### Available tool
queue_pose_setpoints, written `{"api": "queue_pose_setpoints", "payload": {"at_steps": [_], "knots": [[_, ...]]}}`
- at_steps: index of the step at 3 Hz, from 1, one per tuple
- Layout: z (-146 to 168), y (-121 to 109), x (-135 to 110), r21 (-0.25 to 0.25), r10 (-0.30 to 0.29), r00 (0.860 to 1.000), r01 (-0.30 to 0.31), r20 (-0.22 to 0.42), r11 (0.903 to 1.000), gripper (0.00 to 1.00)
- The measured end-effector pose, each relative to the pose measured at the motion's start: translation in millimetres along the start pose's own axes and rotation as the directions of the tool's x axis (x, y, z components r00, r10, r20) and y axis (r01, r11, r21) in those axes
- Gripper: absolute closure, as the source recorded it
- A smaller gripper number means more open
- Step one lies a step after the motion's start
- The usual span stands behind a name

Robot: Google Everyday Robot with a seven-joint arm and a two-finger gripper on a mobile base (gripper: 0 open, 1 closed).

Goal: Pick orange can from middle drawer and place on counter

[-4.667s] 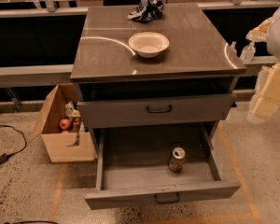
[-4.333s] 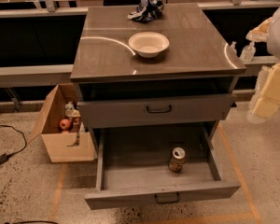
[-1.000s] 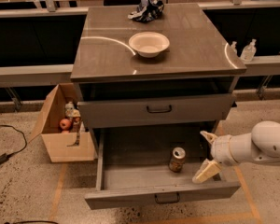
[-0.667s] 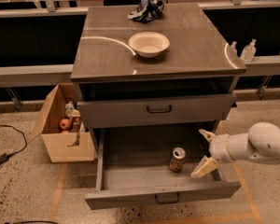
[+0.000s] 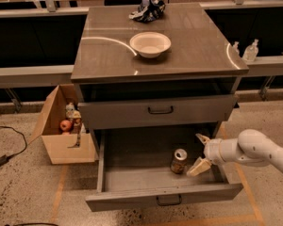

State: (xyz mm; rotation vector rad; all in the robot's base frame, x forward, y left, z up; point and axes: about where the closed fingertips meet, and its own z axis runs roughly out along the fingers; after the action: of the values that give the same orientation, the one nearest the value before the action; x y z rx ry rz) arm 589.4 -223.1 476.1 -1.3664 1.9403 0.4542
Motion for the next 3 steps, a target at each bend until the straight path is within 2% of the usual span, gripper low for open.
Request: {"api": "queue_pose_setpoints", "payload": {"at_steps": [2,3], "knots": [[44.6,-7.7,13.7,-0.028,0.045,0.999,-0.044,0.030,0.9986,0.00],[59.8,-3.0,11.0,-0.070,0.055,0.998,-0.052,0.039,0.9962,0.18]]}}
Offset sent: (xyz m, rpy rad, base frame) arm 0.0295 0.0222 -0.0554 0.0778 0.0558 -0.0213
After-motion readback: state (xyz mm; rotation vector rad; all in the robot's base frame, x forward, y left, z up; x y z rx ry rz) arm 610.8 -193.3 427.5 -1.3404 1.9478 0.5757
